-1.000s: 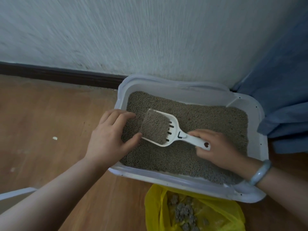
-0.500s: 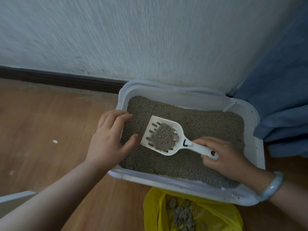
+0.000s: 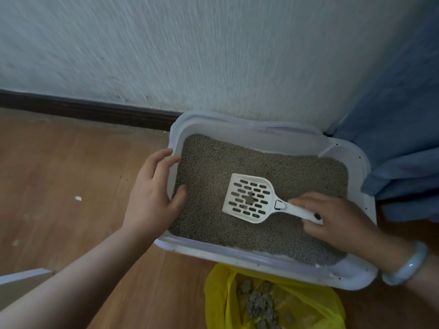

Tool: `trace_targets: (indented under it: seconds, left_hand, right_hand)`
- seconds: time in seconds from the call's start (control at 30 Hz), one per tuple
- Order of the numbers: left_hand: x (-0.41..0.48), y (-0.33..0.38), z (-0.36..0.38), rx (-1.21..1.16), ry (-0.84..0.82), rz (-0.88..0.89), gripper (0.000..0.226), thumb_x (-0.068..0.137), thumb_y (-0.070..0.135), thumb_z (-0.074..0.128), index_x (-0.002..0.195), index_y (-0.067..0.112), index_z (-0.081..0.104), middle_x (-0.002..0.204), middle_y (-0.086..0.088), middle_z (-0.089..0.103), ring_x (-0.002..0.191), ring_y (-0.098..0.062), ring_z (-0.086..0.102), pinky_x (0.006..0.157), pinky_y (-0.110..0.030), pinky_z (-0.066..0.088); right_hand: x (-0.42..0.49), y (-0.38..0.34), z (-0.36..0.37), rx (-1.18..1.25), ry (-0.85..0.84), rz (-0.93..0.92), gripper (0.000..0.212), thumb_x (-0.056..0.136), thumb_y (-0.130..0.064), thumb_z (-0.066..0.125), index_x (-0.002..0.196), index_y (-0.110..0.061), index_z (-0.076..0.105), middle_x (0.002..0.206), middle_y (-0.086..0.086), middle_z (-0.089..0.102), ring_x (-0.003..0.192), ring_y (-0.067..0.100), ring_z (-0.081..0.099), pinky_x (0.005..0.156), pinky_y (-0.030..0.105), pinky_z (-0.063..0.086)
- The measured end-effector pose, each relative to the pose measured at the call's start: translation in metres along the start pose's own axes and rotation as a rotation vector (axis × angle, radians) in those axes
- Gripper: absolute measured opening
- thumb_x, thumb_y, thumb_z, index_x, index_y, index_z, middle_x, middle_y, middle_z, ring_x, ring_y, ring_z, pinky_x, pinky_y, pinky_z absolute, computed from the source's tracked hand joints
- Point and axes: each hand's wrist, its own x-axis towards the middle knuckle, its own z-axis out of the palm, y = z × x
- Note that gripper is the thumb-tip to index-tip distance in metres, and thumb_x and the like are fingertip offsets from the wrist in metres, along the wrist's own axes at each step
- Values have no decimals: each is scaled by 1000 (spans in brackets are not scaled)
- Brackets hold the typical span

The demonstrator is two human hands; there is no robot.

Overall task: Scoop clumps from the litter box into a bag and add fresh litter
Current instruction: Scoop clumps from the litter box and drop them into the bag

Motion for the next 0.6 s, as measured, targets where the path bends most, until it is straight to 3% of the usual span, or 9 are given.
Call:
trace_targets:
  seconds: [0.07,0.2,0.3,0.37,0.5,0.6]
  left_hand:
    - [0,1,-1,-7,0,-3,51,77,22,56,126,10,50,136,-7,44,123,-22,44,95,-30,35]
    - [1,3,-1,-10,-9,-7,51,78,20,55,128,11,48,135,-6,45,123,-20,42,96,-30,34]
    - [1,2,-2,-11,-10,-2,51,78,19,55,128,11,48,135,-6,46,124,-21,43,98,-31,34]
    - [2,2,-2,-6,-13,4,51,78,19,55,127,10,48,134,-7,47,124,-21,42,99,-31,34]
    - [2,0,-2,-9,-14,11,50,78,19,55,127,9,49,133,-6,48,125,-20,42,101,-26,30]
    - [3,-2,-1,-21,-9,18,49,77,16,56,125,9,49,132,-7,49,123,-19,41,100,-15,23]
  right_hand:
    - [2,-8,-5,-48,-26,-45,46,74,-19,70,119,-27,64,109,-17,62,74,-3,50,57,8,29]
    - [16,-38,-15,-302,-67,-218,48,66,-25,64,114,-26,66,100,-11,67,75,12,64,47,25,44]
    - [27,-68,-16,-429,-155,-182,46,83,-21,52,128,-29,51,116,-9,57,98,14,58,64,26,42]
    - [34,-84,-12,-465,-191,-166,42,84,-19,47,126,-25,51,114,-6,56,99,17,56,67,27,43]
    - [51,-93,8,-403,-250,-138,39,82,-19,51,120,-21,55,113,-3,58,97,23,59,73,31,51]
    - [61,-83,27,-195,-276,-141,42,82,-21,56,124,-23,55,120,-4,59,98,20,59,81,35,51]
